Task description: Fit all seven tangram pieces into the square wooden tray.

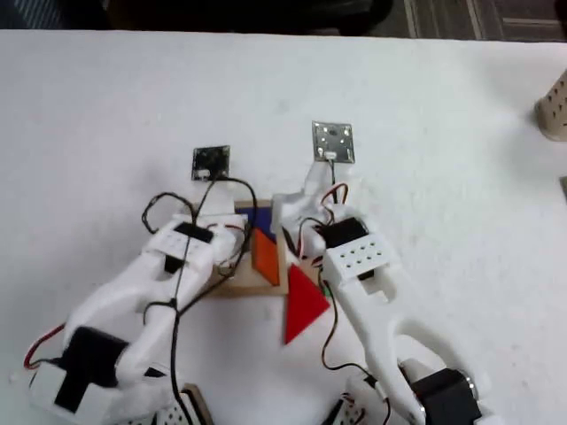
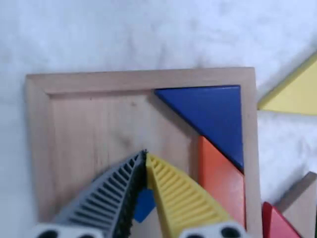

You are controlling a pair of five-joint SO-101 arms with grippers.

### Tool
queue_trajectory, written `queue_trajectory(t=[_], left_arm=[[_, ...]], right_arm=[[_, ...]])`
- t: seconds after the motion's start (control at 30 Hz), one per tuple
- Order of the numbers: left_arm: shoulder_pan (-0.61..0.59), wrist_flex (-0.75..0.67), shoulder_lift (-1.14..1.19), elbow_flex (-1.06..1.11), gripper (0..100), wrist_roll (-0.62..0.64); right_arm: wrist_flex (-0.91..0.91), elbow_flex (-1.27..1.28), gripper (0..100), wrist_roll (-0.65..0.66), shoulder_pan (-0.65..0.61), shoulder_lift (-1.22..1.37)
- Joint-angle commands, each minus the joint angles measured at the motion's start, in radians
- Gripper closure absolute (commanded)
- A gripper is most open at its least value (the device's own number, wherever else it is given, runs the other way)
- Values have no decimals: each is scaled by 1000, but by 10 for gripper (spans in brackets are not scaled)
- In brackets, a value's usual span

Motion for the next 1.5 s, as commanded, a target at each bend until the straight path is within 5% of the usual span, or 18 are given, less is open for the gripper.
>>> queue_trajectory(t=[0.0,0.27,0.4,0.7,1.03,1.47], left_arm=[[45,-21,-120,43,978,-52],[35,-95,-469,253,979,-109],[-35,37,-591,287,979,-106],[-74,130,-578,308,979,-49],[-111,133,-189,112,978,-58],[-42,129,-163,52,978,-46]], right_arm=[[-15,-8,914,12,8,-39],[-15,-8,914,12,8,-39],[-15,-8,914,12,8,-39],[-15,-8,914,12,7,-39],[-15,-8,914,12,7,-39],[-15,-8,914,12,7,-39]])
